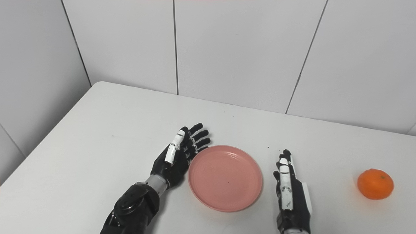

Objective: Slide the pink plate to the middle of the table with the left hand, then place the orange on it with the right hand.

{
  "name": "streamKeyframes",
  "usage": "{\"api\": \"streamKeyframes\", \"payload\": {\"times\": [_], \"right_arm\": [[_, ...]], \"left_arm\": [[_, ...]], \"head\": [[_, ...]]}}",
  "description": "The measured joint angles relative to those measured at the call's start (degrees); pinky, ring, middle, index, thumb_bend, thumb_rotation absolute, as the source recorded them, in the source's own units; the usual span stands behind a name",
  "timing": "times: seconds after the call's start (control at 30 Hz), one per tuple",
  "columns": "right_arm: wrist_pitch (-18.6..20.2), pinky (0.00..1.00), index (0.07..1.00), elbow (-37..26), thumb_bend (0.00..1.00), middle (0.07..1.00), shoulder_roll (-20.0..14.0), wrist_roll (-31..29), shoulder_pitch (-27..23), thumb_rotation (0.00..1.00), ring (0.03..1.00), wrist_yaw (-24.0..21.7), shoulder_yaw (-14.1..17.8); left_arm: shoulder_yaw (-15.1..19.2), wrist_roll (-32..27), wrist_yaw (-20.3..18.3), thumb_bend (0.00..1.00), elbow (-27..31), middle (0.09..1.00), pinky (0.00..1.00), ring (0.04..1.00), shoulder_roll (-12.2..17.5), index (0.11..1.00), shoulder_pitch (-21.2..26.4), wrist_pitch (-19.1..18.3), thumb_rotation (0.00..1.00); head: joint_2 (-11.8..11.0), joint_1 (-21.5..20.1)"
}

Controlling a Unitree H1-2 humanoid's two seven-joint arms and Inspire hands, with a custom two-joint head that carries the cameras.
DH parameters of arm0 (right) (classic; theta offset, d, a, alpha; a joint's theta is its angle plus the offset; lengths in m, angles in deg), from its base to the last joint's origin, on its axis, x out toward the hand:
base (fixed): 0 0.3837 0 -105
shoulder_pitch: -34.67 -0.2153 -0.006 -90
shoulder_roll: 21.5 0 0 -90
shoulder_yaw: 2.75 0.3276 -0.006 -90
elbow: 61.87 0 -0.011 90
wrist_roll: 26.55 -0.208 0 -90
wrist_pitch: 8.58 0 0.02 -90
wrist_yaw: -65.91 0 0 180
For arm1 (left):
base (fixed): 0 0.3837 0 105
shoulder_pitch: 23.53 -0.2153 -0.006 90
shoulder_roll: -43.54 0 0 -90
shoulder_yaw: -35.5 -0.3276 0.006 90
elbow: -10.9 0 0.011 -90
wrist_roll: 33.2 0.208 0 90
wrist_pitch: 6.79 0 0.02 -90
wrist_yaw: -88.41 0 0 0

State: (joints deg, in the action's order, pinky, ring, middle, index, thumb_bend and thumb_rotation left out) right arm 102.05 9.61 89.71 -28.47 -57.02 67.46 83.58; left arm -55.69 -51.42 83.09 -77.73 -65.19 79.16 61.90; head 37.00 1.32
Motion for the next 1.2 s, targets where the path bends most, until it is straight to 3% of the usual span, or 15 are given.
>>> {"api": "streamKeyframes", "payload": {"times": [0.43,0.87,1.07,1.2], "right_arm": [[0.02,1.00,0.999,0.06,0.33,1.000,1.16,0.61,-0.55,1.00,0.995,1.50,0.19],[0.26,1.00,0.976,-1.99,0.37,0.989,0.80,1.14,-3.00,1.00,0.982,1.94,1.51],[0.25,0.96,0.956,-3.32,0.38,0.967,-0.72,4.76,-5.49,1.00,0.956,1.99,1.64],[0.24,0.94,0.941,-4.48,0.42,0.948,-3.20,6.47,-7.12,1.00,0.931,1.90,2.18]], "left_arm": [[-0.58,1.46,0.16,0.37,0.82,0.911,0.89,0.895,-0.54,0.900,-0.79,0.52,1.00],[0.01,1.72,0.03,0.36,1.47,0.901,0.90,0.895,-0.75,0.900,-1.90,2.07,1.00],[0.12,1.76,-0.29,0.37,1.74,0.916,0.91,0.910,-0.75,0.910,-2.70,3.34,1.00],[0.51,1.76,-0.33,0.36,1.42,0.910,0.91,0.905,-0.69,0.905,-2.79,4.40,1.00]], "head": [[1.06,-3.52],[0.27,-12.30],[-0.17,-14.68],[-1.84,-17.31]]}}
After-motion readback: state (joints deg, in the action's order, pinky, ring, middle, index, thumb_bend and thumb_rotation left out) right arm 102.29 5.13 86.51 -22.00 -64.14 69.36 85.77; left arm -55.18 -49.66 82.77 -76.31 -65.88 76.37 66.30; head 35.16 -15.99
